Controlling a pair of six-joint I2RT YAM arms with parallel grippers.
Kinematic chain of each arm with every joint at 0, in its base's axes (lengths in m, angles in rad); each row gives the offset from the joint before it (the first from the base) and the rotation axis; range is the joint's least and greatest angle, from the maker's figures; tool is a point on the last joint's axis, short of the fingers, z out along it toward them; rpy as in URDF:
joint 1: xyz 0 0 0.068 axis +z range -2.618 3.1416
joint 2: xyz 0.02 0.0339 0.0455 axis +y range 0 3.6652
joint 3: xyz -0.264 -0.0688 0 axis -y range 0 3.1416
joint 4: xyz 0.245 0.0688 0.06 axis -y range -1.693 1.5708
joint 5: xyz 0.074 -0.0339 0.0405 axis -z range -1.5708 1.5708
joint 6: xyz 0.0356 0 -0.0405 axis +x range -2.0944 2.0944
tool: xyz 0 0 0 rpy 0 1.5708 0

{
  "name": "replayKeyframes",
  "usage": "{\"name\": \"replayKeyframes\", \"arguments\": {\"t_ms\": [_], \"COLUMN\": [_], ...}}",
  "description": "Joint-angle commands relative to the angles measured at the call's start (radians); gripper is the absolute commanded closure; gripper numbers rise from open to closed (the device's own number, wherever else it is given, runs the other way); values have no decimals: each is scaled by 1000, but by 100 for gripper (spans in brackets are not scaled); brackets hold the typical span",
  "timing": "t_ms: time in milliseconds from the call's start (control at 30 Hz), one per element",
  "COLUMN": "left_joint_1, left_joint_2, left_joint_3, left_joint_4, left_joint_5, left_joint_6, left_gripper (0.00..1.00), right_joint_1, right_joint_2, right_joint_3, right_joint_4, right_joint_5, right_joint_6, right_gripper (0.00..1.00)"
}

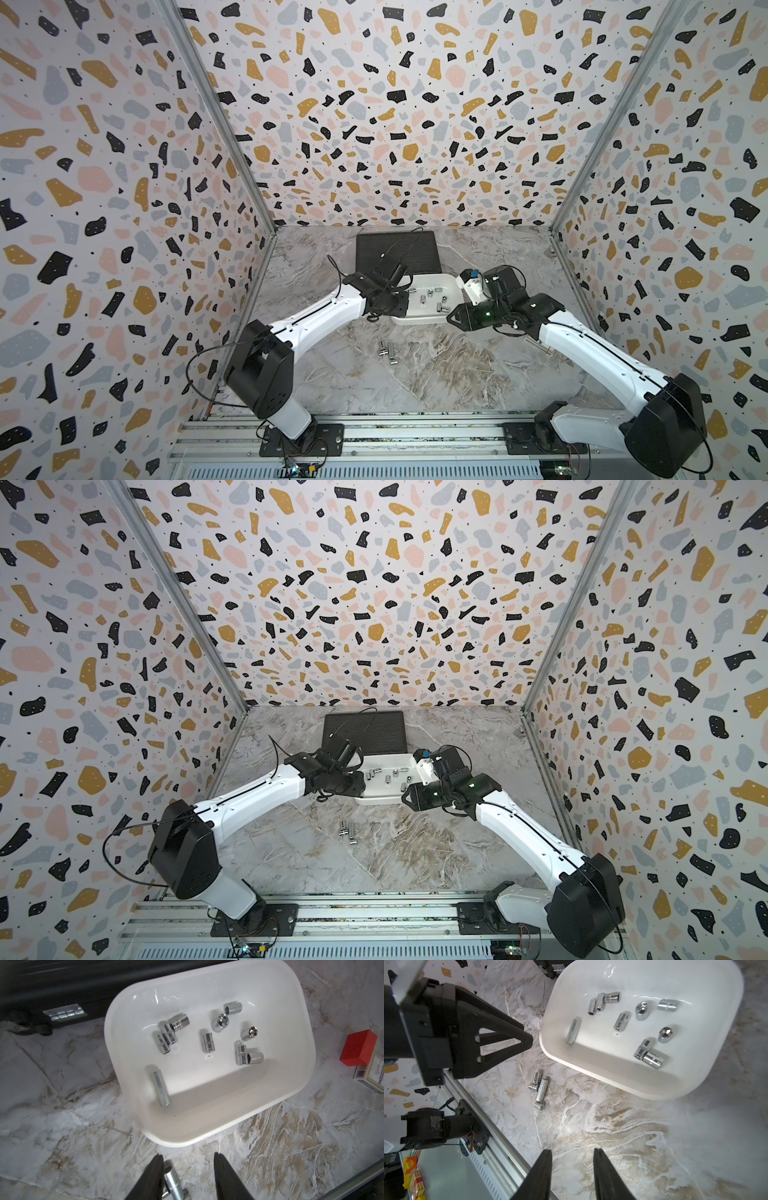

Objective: Put the socket on the desktop into the storage box
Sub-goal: Pick up the socket head at the center of the board.

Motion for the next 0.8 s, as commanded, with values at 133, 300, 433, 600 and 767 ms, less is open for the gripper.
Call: {"name": "replayKeyframes", "arguments": {"t_ms": [133,300,433,600,767], "left_joint_1": [6,-4,-28,-65,-108], "left_joint_2": [-162,-246,-302,-334,-332], "left_joint_3": [-163,-254,-311,-370,-405], "left_joint_4": [17,15,9,15,32], "left_joint_5": [-5,-2,-21,-43,-57], "left_joint_6": [-85,-136,-187,-248,-307], "left_gripper": [56,54,52,51,48], "right_joint_1": [74,117,155,206,238], "right_joint_2": [-35,-54,-85,-133,-163], "right_joint_3": [15,-19,-56,-94,-130], "right_joint_4": [-31,-43,-38,-38,-53], "right_joint_5": [22,55,71,91,121], "right_joint_6": [-31,-39,-49,-68,-63], "right_gripper": [61,61,61,61,61]}}
